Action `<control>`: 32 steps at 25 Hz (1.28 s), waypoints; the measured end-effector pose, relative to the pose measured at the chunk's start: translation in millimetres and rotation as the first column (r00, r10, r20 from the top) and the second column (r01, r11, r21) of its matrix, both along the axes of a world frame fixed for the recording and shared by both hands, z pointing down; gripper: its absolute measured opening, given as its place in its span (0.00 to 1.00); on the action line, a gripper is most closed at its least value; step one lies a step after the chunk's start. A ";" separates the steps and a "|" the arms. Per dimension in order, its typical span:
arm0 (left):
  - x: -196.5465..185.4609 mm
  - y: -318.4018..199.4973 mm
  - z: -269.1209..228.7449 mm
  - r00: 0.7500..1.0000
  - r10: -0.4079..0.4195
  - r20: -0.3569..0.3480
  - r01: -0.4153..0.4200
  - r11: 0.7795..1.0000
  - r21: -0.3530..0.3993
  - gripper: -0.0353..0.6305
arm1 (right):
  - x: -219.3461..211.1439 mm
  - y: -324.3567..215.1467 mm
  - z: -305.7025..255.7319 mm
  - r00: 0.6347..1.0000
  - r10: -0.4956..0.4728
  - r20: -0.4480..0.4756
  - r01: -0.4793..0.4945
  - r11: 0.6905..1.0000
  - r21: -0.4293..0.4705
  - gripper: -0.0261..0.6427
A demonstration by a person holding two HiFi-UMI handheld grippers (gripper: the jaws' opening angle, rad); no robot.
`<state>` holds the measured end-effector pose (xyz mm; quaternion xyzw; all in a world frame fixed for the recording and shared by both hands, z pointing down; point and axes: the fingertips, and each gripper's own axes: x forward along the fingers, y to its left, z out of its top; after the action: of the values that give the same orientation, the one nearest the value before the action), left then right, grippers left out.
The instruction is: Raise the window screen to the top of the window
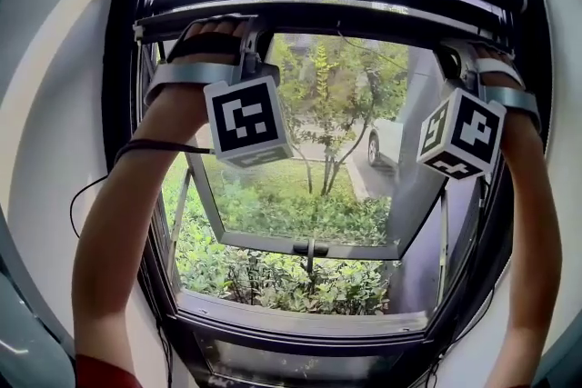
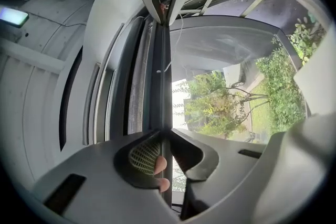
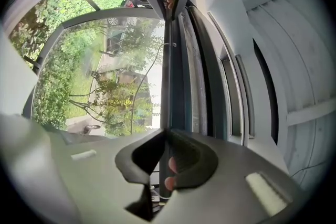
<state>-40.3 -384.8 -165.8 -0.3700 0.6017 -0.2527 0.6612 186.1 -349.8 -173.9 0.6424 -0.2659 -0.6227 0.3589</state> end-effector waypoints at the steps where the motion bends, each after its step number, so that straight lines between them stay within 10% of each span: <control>1: 0.4 -0.2 -4.6 1.000 0.001 -0.003 -0.001 1.000 0.005 0.14 | 0.3 -0.5 -4.9 1.000 0.005 -0.002 -0.005 1.000 0.002 0.11; 12: -2.1 6.4 -74.6 0.998 -0.030 -0.055 0.039 0.984 0.174 0.11 | 0.3 0.1 -61.7 1.000 0.019 0.002 -0.019 0.996 0.083 0.10; 32: -5.0 2.6 -76.5 0.997 -0.018 -0.080 0.034 0.980 0.198 0.16 | -1.5 6.8 -73.3 0.993 -0.113 0.026 0.106 0.978 0.179 0.21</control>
<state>-45.3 -382.2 -242.3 -0.3035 0.6541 -0.1853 0.6676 184.6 -343.1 -247.1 0.6674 -0.2509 -0.6509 0.2607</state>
